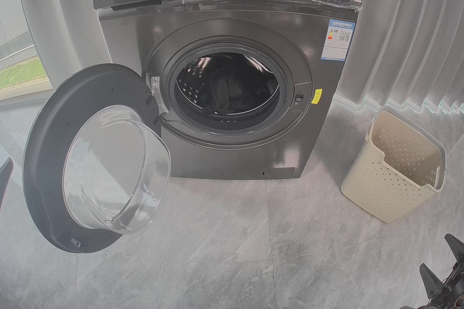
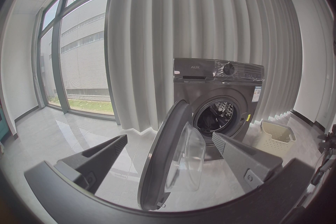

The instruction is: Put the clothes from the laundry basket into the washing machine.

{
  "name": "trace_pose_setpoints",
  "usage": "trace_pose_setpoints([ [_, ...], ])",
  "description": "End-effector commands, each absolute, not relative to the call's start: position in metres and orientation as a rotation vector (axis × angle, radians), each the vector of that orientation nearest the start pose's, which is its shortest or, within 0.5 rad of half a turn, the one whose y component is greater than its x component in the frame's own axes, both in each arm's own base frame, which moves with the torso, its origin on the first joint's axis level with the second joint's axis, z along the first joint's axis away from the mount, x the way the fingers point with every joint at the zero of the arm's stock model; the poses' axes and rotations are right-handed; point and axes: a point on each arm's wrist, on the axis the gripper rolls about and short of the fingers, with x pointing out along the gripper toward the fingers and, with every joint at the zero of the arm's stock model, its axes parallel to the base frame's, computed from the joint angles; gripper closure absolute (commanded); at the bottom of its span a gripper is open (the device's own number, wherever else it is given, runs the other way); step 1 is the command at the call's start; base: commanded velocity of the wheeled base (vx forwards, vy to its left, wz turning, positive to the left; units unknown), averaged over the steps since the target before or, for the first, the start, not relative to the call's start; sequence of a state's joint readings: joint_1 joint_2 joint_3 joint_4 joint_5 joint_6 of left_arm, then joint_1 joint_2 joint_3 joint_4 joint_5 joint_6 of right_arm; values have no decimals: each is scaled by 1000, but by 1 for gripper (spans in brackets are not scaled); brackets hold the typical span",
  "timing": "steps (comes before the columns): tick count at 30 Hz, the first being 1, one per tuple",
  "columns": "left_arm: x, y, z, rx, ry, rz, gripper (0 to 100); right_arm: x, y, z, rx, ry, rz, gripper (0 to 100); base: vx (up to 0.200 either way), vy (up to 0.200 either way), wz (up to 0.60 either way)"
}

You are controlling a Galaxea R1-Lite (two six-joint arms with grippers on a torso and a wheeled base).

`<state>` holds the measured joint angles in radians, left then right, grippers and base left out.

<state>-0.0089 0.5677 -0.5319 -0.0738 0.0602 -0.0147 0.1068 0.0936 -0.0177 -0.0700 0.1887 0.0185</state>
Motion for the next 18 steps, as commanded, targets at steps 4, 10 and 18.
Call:
trace_pose_setpoints([
  [4, 80, 1, 259, -9, 55, 57, 0, -16, 3, 85, 18, 29, 296, 0, 0, 0, 0],
  [10, 105, 3, 268, -7, 100, 8, 0, -16, 3, 85, 16, 28, 294, 0, 0, 0, 0],
  [18, 134, 20, 259, 22, 182, 20, 0, -16, 2, 85, 16, 28, 293, 0, 0, 0, 0],
])
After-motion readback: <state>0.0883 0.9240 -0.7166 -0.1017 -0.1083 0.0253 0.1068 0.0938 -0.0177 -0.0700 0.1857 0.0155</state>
